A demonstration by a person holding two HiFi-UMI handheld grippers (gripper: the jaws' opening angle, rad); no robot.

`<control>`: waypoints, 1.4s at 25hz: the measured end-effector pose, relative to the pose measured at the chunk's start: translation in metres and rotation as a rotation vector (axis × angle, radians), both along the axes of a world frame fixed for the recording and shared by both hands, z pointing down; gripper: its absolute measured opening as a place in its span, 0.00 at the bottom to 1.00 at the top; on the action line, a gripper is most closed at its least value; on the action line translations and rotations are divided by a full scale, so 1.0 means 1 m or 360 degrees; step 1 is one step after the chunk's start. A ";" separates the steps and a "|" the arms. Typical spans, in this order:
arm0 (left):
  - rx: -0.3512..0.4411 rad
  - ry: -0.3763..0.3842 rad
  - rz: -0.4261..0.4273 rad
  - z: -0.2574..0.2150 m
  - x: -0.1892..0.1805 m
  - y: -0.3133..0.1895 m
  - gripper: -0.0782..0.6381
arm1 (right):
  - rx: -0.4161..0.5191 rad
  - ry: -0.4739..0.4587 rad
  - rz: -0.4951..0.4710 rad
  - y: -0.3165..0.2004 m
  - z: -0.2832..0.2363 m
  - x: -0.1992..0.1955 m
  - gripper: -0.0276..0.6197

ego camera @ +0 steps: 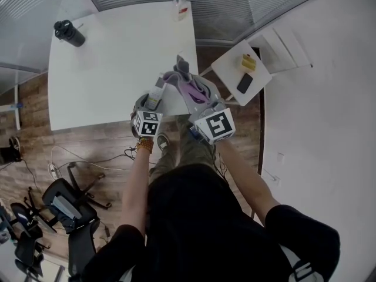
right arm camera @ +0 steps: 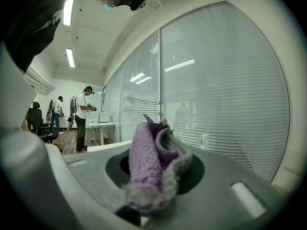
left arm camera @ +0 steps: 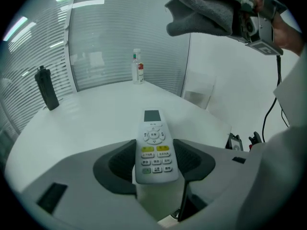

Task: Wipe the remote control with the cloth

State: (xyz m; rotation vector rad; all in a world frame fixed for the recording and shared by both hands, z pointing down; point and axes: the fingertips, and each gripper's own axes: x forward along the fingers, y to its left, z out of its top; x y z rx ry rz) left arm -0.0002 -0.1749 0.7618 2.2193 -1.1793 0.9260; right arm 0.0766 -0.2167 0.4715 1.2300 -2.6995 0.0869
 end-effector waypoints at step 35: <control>0.0658 0.0166 -0.0155 -0.181 -0.042 0.020 0.46 | 0.0188 0.0015 -0.0084 0.035 -0.041 -0.033 0.15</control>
